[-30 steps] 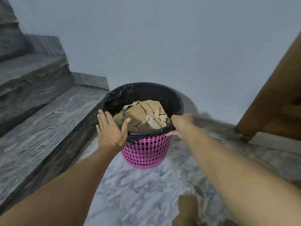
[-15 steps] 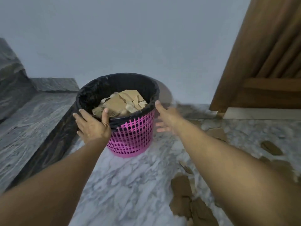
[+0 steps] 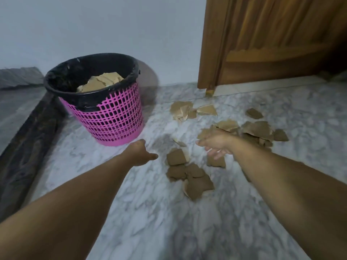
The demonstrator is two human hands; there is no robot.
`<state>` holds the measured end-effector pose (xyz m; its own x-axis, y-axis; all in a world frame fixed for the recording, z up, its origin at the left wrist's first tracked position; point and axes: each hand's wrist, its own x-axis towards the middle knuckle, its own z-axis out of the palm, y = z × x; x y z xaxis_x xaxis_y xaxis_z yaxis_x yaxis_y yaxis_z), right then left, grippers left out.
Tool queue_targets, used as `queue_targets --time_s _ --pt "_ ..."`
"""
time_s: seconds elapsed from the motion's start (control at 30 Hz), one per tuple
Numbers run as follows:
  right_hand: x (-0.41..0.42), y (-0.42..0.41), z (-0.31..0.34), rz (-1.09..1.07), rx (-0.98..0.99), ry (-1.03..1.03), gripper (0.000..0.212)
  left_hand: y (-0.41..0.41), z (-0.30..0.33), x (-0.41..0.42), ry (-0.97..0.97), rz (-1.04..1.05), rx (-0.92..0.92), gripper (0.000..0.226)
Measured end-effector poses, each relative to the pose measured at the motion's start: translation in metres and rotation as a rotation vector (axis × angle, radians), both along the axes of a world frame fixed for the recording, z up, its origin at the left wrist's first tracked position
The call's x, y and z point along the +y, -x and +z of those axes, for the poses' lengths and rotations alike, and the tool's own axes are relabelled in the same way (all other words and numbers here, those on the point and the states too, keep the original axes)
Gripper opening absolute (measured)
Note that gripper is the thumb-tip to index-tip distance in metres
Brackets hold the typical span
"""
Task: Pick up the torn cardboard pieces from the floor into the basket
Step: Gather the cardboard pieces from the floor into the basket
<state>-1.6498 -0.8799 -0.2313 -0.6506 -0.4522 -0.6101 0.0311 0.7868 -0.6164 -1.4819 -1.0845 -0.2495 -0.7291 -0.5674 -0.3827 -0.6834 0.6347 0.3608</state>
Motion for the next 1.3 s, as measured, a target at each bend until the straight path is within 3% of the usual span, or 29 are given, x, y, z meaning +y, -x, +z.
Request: queue_targets --time_s 0.07,0.17,0.3,0.37,0.47,0.63,0.73,0.87,0.97,1.03,1.2,1.3 --pt "0.017 -0.009 -0.018 -0.017 0.047 -0.045 0.037 0.005 -0.013 0.013 0.012 -0.076 -0.050 0.088" --pt "0.032 -0.027 -0.044 0.050 0.108 -0.130 0.029 0.013 -0.034 0.032 0.030 -0.170 -0.107 0.086" --pt "0.038 -0.039 -0.077 0.203 0.279 -0.209 0.049 0.037 -0.064 0.046 0.087 -0.322 -0.114 0.077" --pt "0.038 -0.041 -0.095 0.263 0.243 -0.224 0.068 0.048 -0.081 0.049 0.088 -0.363 -0.111 0.075" --pt "0.033 -0.043 -0.121 0.292 0.269 -0.196 0.086 0.055 -0.105 0.052 0.112 -0.374 -0.130 0.089" --pt "0.017 -0.049 -0.152 0.148 0.277 -0.234 0.086 0.057 -0.130 0.052 0.107 -0.414 -0.170 0.097" --pt "0.011 -0.054 -0.162 0.136 0.328 -0.343 0.073 0.064 -0.139 0.051 0.146 -0.444 -0.191 0.109" --pt "0.010 -0.047 -0.168 0.101 0.274 -0.334 0.081 0.072 -0.149 0.051 0.163 -0.459 -0.181 0.109" --pt "0.016 -0.031 -0.166 0.124 0.207 -0.279 0.052 0.077 -0.153 0.048 0.154 -0.450 -0.182 0.106" --pt "0.018 -0.019 -0.162 0.113 0.192 -0.228 0.044 0.081 -0.154 0.045 0.115 -0.420 -0.180 0.107" --pt "0.029 0.024 -0.158 0.116 0.402 -0.180 0.063 0.097 -0.153 0.040 0.163 -0.401 -0.092 0.099" --pt "0.033 0.045 -0.156 0.155 0.486 -0.266 0.063 0.108 -0.157 0.037 0.211 -0.423 -0.064 0.120"
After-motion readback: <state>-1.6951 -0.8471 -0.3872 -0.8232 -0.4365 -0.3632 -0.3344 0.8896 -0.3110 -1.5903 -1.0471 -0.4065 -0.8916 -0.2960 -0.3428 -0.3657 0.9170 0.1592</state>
